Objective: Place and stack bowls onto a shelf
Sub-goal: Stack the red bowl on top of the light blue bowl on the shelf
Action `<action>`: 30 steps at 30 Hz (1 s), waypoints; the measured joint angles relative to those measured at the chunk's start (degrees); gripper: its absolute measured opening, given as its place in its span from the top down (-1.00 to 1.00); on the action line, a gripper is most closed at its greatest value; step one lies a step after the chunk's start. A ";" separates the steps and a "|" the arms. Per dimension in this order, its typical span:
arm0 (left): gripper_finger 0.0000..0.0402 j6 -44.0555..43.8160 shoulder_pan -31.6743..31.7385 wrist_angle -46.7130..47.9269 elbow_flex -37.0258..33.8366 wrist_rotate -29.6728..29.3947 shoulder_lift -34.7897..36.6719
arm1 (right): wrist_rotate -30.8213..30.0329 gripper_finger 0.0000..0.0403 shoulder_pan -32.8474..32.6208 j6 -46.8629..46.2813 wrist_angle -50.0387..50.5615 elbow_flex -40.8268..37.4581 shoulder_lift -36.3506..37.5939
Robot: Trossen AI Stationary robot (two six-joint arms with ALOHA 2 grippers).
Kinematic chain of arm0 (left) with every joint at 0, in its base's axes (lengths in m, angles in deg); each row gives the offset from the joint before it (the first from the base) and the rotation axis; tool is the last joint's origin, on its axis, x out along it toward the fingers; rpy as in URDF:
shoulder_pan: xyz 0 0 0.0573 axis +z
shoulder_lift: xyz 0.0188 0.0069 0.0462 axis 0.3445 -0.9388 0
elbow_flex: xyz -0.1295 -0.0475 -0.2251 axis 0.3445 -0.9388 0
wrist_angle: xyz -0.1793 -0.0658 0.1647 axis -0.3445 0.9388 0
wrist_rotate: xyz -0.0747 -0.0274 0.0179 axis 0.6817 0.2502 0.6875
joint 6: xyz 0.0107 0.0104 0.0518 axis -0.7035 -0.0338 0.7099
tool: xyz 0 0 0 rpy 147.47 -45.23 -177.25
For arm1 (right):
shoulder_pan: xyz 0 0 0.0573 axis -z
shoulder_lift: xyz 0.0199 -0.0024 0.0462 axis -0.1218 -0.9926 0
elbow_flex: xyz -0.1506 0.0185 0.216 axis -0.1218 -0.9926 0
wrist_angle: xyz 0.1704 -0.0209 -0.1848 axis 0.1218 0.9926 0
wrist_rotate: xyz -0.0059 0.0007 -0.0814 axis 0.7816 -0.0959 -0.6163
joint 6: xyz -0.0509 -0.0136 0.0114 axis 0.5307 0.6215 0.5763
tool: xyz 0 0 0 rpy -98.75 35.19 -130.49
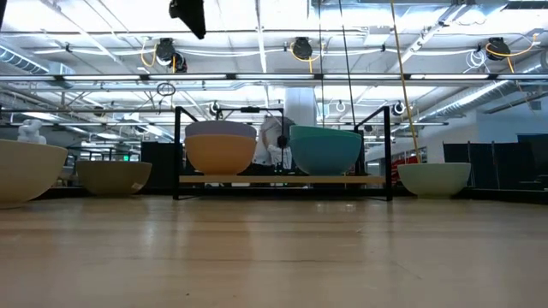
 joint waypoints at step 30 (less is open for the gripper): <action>0.51 -0.95 -4.03 0.49 0.00 -0.01 0.00 | 7.18 0.54 -0.02 -2.92 3.27 0.02 -2.88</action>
